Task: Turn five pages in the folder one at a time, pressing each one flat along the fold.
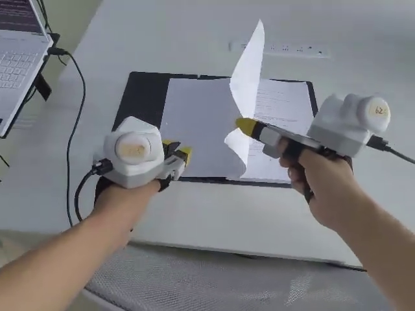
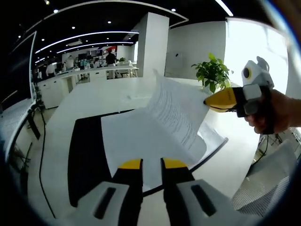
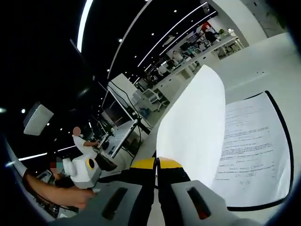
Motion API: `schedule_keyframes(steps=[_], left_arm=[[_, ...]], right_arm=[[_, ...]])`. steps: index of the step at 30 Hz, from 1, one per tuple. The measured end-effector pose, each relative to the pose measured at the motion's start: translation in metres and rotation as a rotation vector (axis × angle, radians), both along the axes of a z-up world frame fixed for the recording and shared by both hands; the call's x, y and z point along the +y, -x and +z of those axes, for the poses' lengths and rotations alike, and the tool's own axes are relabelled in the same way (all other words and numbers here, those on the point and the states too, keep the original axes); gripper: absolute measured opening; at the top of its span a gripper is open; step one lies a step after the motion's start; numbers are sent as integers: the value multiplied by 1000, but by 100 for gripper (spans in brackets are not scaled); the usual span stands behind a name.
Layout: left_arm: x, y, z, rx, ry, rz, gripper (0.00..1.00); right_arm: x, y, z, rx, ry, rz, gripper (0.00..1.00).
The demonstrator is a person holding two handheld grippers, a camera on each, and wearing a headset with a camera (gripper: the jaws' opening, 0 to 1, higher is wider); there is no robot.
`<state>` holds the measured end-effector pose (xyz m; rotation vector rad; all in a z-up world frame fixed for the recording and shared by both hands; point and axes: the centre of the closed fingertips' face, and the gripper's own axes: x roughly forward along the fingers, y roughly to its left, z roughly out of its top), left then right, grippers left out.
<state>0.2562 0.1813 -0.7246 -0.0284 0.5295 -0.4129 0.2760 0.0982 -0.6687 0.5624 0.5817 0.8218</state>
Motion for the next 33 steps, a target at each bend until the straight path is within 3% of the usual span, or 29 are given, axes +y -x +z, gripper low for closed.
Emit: schedule_keyframes(steps=[7, 12, 18, 24, 30, 33], left_arm=[[51, 16, 2, 6, 2, 70, 13], [73, 21, 3, 13, 15, 117, 12], [82, 24, 5, 7, 13, 124, 11], [87, 27, 1, 19, 17, 129, 10], [94, 25, -7, 29, 26, 132, 11], [95, 24, -11, 35, 30, 130, 10]], right_arm=[[53, 7, -25, 32, 61, 96, 0], [79, 14, -46, 63, 93, 143, 0], [102, 20, -71, 111, 135, 184, 0], [114, 21, -85, 133, 155, 203, 0], [128, 33, -93, 154, 191, 227, 0], [129, 26, -105, 169, 209, 232, 0]])
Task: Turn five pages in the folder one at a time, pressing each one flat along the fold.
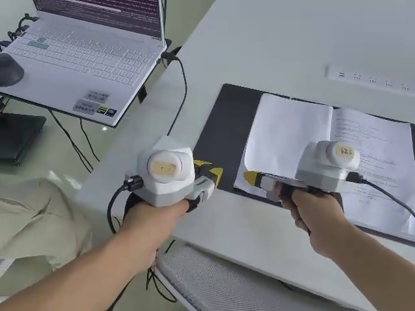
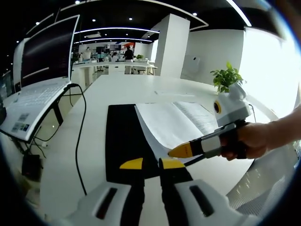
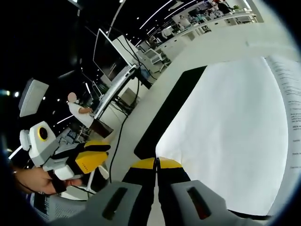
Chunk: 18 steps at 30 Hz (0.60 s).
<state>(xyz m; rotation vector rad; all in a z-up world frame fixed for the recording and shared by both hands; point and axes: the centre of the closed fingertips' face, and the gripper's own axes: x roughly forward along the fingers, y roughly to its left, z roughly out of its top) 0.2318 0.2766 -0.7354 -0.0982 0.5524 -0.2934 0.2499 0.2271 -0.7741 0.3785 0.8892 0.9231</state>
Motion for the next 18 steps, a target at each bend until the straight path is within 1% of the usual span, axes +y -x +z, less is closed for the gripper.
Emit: schedule_keyframes(steps=[1, 2, 3, 5, 7, 8, 10, 12, 14, 16, 18], left_arm=[[0, 0, 0, 1, 2, 0, 10], [1, 0, -2, 3, 7, 2, 10], [1, 0, -3, 5, 2, 0, 10], [2, -1, -6, 12, 7, 0, 10], [1, -1, -8, 13, 8, 0, 10], [1, -2, -9, 14, 8, -3, 10], [-1, -2, -10, 20, 10, -6, 10], [-2, -3, -12, 20, 10, -11, 10], [-4, -5, -14, 24, 6, -17, 10], [-5, -7, -17, 29, 7, -22, 9], [-7, -10, -21, 37, 3, -28, 9]], right_arm=[[-1, -2, -4, 3, 9, 0, 0], [0, -1, -4, 3, 11, 2, 0], [0, 0, -5, 9, 14, 2, 0], [1, 4, -7, 15, 29, 8, 0], [0, -1, -17, 25, 39, 10, 0], [0, -4, -24, 35, 47, 14, 0], [-1, -7, -31, 46, 55, 14, 0], [-1, -8, -35, 53, 53, 12, 0], [-1, -9, -39, 73, 47, 14, 2], [3, -4, -39, 94, 20, 32, 3], [5, 0, -40, 87, 16, 42, 5]])
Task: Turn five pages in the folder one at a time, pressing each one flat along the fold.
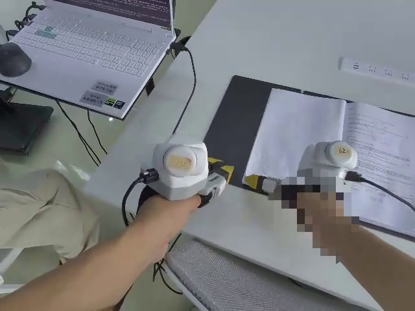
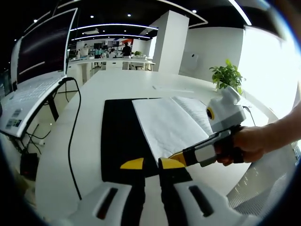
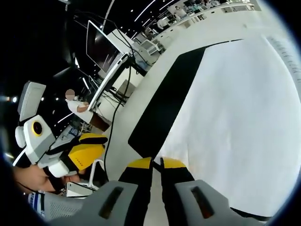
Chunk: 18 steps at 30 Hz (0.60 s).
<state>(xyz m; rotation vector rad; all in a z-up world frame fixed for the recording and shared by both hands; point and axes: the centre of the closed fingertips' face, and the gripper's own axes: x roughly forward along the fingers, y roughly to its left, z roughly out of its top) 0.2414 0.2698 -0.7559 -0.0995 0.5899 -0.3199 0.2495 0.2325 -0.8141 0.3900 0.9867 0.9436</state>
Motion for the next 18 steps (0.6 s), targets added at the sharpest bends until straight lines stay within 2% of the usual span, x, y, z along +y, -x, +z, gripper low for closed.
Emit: schedule_keyframes(steps=[2, 4, 7, 8, 9, 10, 12, 15, 17, 18], left_arm=[[-2, -3, -4, 6, 0, -6, 9], [-4, -6, -9, 14, -5, -14, 8], [-11, -11, -18, 26, -15, -35, 7], [-14, -13, -21, 32, -13, -41, 7], [-18, -17, -23, 25, -6, -46, 6], [-21, -19, -25, 27, 3, -49, 4], [-29, -24, -26, 16, 20, -56, 2], [-41, -30, -28, 7, 35, -66, 0], [-47, -32, -33, 19, 29, -71, 0], [-48, -30, -37, 36, 20, -76, 0]], right_arm=[[-1, 2, -1, 4, -3, 0, 4], [-4, 4, 4, 10, -38, -13, 7], [-18, 3, 13, -11, -59, -32, 6], [-26, -4, 18, -37, -75, -59, 5], [-36, -11, 22, -43, -86, -85, 5], [-41, -12, 29, -56, -96, -102, 3], [-55, -23, 41, -73, -125, -152, 1], [-75, -42, 51, -84, -154, -200, 0], [-87, -54, 55, -72, -178, -237, 0], [-95, -62, 55, -67, -180, -261, 0]])
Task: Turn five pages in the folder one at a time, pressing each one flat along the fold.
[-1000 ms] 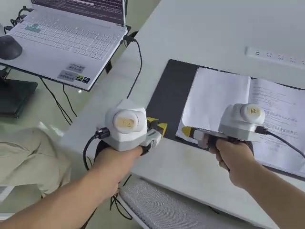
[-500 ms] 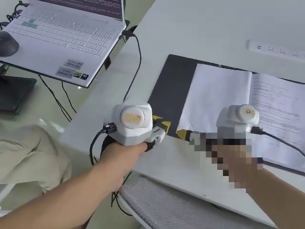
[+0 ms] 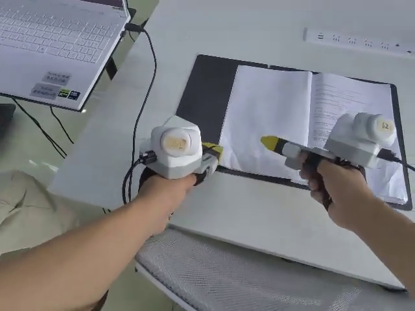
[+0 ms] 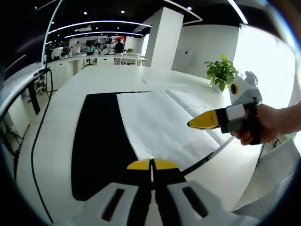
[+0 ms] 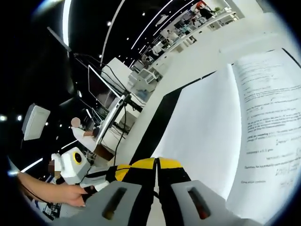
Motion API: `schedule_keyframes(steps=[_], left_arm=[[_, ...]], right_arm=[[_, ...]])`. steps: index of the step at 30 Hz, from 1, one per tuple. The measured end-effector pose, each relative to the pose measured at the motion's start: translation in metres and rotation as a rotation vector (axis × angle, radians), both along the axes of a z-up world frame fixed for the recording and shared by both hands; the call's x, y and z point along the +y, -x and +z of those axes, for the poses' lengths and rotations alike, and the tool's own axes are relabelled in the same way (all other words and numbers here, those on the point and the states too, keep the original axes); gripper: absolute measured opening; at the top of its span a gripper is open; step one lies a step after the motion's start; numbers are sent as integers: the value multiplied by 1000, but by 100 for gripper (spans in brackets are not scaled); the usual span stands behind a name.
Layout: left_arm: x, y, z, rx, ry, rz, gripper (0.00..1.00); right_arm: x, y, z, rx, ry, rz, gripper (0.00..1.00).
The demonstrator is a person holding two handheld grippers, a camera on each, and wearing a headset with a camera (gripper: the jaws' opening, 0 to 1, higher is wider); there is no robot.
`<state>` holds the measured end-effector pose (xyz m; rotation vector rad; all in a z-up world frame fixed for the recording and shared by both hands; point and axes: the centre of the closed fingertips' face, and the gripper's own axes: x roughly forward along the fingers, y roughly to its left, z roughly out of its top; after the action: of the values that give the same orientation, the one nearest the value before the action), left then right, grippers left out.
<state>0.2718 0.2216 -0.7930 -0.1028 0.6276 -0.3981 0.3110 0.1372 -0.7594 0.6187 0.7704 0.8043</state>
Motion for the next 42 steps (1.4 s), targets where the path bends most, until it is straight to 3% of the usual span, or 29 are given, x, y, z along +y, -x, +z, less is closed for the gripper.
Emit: schedule_keyframes(steps=[4, 9, 10, 14, 19, 21, 25, 29, 33, 39, 42], left_arm=[[-5, 3, -6, 30, 4, 12, 0], [-5, 7, -14, 60, -2, 49, 0], [-5, 7, -12, 46, 13, 65, 0], [-5, 9, -11, 47, 12, 74, 0], [-2, 3, -17, 46, 24, 93, 0], [-2, 2, -19, 47, 21, 98, 0], [-1, -1, -23, 44, 17, 100, 0], [0, -4, -26, 41, 19, 100, 0], [0, -5, -28, 43, 19, 103, 0], [0, -5, -29, 43, 12, 101, 0], [0, -6, -30, 39, 12, 103, 0]], right_arm=[[-20, -19, -3, 29, -22, -40, 0], [-36, -40, -13, 132, -67, -80, 0], [-39, -47, -16, 136, -73, -83, 0], [-42, -59, -29, 231, -97, -108, 0], [-45, -75, -43, 268, -85, -129, 0], [-45, -82, -43, 318, -135, -155, 0], [-43, -93, -45, 346, -143, -151, 0], [-42, -108, -43, 379, -201, -184, 0], [-43, -126, -40, 383, -238, -237, 0], [-43, -144, -43, 387, -233, -247, 0], [-44, -160, -44, 375, -218, -255, 0]])
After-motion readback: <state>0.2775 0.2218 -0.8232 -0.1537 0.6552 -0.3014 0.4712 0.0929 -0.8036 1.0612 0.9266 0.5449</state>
